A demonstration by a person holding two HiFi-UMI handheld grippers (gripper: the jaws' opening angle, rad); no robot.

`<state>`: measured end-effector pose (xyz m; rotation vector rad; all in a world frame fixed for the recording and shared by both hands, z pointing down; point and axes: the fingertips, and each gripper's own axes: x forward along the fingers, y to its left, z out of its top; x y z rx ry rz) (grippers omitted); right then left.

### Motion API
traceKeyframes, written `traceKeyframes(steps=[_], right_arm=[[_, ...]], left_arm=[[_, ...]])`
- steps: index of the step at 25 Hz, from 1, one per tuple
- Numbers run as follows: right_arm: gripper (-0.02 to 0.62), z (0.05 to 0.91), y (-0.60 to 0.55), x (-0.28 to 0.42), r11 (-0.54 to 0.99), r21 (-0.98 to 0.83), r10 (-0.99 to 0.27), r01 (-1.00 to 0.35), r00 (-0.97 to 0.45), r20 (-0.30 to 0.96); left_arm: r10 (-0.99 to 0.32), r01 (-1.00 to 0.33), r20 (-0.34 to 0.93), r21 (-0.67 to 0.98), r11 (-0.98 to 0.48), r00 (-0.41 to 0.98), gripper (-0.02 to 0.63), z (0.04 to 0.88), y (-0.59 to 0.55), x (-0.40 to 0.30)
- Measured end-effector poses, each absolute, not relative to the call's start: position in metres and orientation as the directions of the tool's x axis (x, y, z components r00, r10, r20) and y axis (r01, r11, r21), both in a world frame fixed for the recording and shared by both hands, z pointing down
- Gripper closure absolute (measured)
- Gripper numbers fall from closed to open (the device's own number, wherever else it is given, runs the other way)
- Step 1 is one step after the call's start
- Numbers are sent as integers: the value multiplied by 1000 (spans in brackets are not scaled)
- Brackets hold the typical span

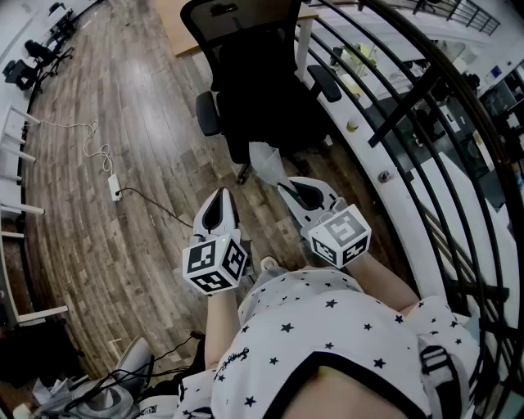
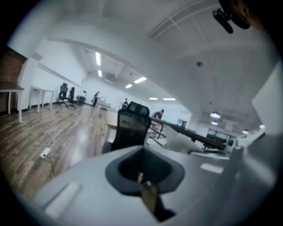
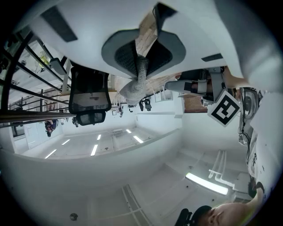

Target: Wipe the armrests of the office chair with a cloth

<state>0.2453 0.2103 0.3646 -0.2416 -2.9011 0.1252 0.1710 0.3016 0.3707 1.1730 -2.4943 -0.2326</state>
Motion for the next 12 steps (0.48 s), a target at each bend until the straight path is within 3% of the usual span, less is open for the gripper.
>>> traceKeyframes(steps=[12], right_arm=[[560, 356, 215, 262, 982, -134, 152, 130, -972, 178]], left_arm=[[-758, -710, 283, 269, 650, -587, 600, 366, 309, 187]])
